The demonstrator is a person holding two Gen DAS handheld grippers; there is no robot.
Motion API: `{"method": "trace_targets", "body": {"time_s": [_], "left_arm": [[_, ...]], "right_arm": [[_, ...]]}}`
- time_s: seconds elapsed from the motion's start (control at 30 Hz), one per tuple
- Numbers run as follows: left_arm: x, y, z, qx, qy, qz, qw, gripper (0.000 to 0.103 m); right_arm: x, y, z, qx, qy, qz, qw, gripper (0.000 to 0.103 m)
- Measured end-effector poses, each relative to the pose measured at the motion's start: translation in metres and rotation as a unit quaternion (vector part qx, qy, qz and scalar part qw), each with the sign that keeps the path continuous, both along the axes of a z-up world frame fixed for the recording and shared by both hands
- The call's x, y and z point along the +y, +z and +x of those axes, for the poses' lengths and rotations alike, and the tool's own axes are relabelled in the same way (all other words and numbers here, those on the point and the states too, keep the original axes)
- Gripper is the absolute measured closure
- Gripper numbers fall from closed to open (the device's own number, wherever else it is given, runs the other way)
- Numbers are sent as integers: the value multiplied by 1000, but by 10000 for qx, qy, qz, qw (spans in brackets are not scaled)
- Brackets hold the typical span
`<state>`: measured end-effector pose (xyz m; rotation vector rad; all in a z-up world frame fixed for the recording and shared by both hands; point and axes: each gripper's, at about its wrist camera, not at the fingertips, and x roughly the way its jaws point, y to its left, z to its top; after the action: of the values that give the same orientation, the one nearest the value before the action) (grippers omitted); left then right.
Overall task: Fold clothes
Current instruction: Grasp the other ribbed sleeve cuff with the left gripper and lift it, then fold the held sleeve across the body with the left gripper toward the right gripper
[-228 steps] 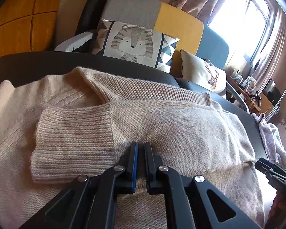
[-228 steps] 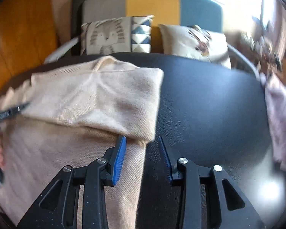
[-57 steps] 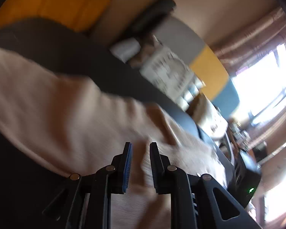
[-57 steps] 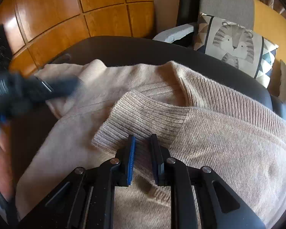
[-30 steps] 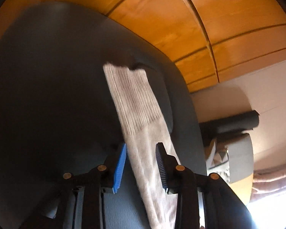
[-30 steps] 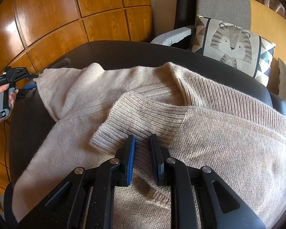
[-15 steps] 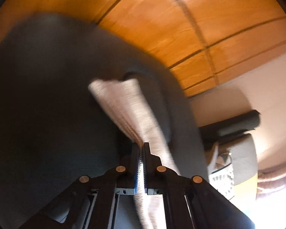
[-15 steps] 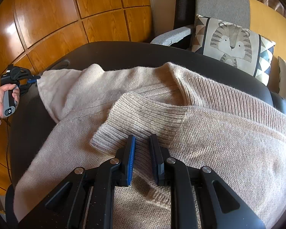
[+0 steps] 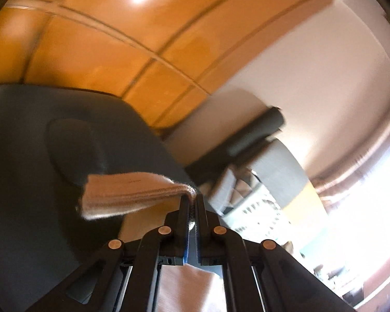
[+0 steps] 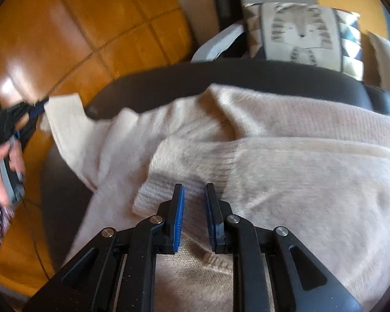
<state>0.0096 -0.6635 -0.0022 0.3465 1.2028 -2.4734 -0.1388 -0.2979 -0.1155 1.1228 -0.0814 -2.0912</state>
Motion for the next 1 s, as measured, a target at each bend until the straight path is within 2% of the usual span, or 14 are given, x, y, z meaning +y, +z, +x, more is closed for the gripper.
{"method": "trace_targets", "body": {"time_s": [0.07, 0.17, 0.27, 0.37, 0.53, 0.7, 0.87, 1.0], "left_arm": [[21, 8, -2, 57, -244, -78, 9997, 101], [55, 17, -15, 58, -622, -260, 9977, 101], [92, 21, -31, 31, -989, -398, 9943, 101], [130, 15, -45, -37, -1259, -412, 9912, 101], [193, 6, -65, -74, -1643, -647, 9843, 101], [269, -8, -89, -345, -2211, -988, 9696, 101], [335, -20, -99, -594, -2657, -1503, 9504, 101], [359, -27, -101, -729, -2780, -1662, 9433, 100]], "right_arm": [[12, 7, 1, -118, -114, -328, 9993, 85], [30, 10, 1, -382, -336, -617, 9968, 75], [48, 11, 3, -576, -542, -879, 9930, 75], [63, 11, 6, -614, -674, -943, 9914, 75], [91, 7, 9, -679, -932, -988, 9884, 75], [123, 3, 0, -878, -1301, -1216, 9801, 75], [155, 8, -4, -782, -1658, -1301, 9744, 75], [168, 8, -4, -705, -1764, -1262, 9736, 75]]}}
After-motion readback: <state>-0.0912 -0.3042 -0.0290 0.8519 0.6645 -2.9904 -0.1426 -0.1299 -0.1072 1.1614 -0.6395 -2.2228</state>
